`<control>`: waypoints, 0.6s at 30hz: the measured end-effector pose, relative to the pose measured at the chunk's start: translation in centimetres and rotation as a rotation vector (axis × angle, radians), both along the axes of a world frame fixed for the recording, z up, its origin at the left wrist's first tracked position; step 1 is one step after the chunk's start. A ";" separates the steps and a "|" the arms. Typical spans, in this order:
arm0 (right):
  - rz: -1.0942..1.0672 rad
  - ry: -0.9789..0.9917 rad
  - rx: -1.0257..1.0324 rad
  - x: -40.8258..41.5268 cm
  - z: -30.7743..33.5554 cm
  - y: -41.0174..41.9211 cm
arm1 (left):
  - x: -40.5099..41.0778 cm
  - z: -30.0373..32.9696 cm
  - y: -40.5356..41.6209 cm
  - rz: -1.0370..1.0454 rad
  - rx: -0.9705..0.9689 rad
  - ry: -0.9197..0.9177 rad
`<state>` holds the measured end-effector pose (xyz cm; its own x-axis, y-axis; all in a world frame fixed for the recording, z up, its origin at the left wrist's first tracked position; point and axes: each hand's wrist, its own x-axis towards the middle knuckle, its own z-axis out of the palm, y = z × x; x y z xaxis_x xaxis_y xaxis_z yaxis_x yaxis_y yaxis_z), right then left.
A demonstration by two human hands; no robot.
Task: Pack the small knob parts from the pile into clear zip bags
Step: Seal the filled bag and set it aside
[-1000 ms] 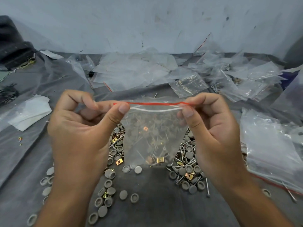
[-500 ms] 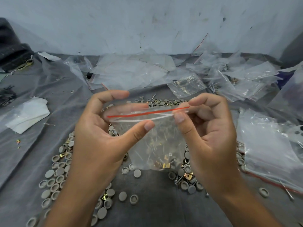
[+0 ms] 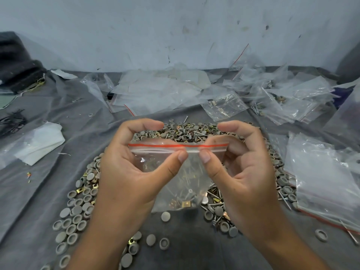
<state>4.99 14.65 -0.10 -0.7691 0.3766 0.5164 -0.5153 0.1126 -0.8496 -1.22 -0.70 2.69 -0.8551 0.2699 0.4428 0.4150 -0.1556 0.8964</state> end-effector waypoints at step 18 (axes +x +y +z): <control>-0.004 -0.005 -0.071 0.1 -0.3 0.1 | 0.2 0.0 0.2 -0.080 0.050 -0.087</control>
<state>5.11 14.79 -0.39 -0.7700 0.4157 0.4840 -0.5104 0.0539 -0.8583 -1.02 -0.50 2.64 -0.8674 0.3182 0.3825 0.3207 -0.2303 0.9188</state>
